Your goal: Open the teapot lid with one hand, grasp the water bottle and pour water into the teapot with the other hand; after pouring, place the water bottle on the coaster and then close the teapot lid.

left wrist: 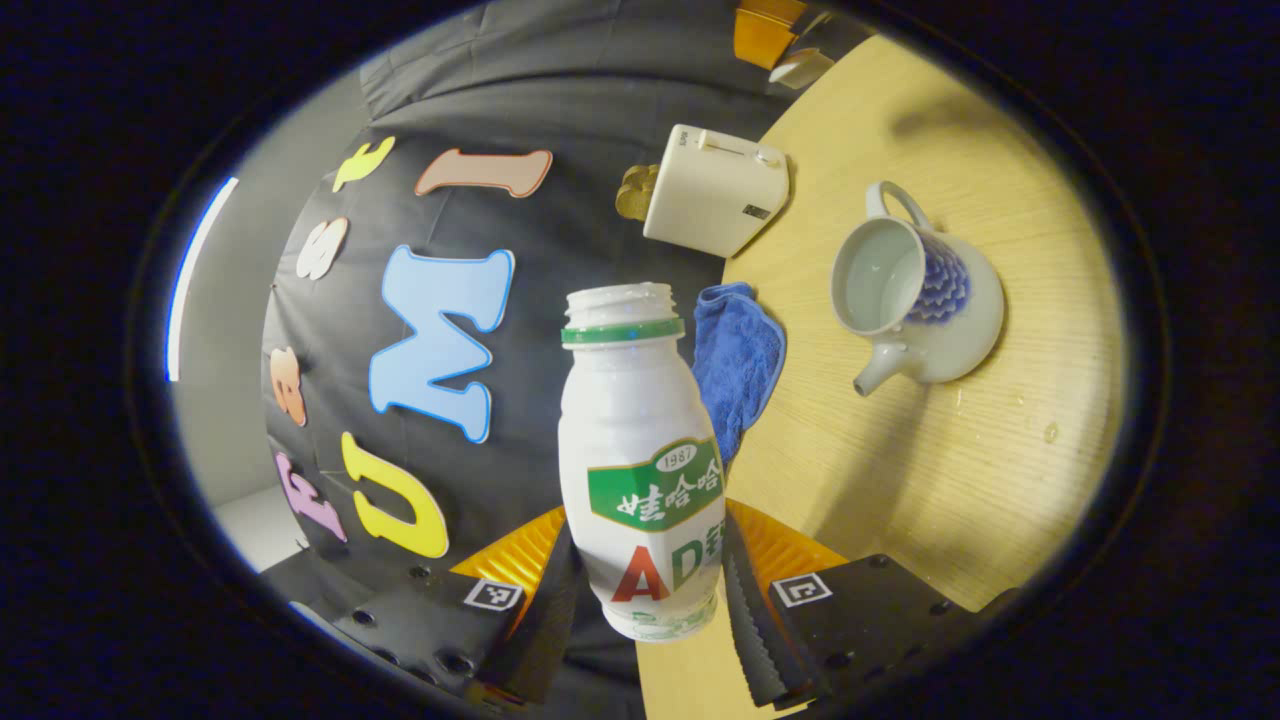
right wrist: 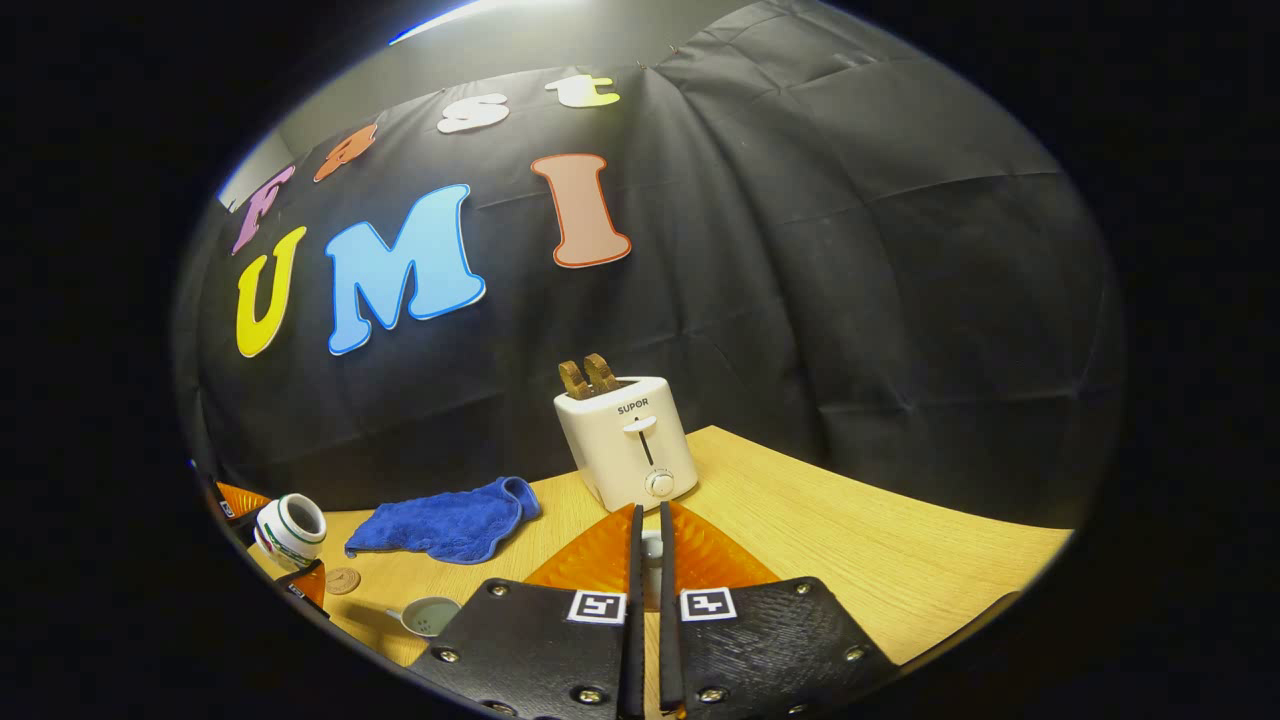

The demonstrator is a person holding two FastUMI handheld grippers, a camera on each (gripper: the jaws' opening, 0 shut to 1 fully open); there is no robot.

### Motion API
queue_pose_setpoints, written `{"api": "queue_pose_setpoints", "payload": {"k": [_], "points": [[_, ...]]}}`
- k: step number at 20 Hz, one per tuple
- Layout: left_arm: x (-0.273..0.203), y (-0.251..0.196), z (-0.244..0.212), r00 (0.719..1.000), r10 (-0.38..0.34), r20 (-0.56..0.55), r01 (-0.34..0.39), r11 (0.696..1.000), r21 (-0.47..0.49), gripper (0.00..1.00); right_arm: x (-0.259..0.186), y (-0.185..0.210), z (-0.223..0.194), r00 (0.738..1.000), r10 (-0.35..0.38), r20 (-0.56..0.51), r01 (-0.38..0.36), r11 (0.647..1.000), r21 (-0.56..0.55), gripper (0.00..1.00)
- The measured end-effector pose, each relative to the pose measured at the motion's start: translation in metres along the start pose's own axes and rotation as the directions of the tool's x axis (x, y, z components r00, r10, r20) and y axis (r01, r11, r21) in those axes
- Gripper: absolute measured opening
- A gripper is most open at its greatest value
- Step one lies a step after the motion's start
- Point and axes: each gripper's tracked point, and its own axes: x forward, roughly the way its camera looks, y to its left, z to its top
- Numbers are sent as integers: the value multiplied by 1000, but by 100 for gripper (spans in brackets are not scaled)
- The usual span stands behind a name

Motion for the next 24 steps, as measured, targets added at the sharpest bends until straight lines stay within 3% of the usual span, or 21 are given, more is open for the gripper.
{"api": "queue_pose_setpoints", "payload": {"k": [8, 9, 13, 14, 24], "points": [[3, 3, 2, 1000, 5, 1, -5, 993, 118, 81, 1, 1, -5, 1000, 9, -18, -9, 1000, 15, 6], [6, 1, 3, 1000, 3, 0, -3, 992, 127, 76, 1, 2, -5, 1000, 11, -18, -11, 1000, 13, 6], [8, 0, 2, 1000, 12, -5, -11, 983, 183, 76, 1, 3, -4, 1000, 14, -19, -14, 1000, 10, 6], [10, 1, 3, 1000, 17, -2, -17, 980, 199, 81, 1, 2, -5, 1000, 13, -21, -13, 1000, 11, 6], [10, 8, 9, 998, 57, 29, -63, 949, 310, 81, 1, 4, -7, 999, 19, -27, -19, 1000, 7, 6]]}}
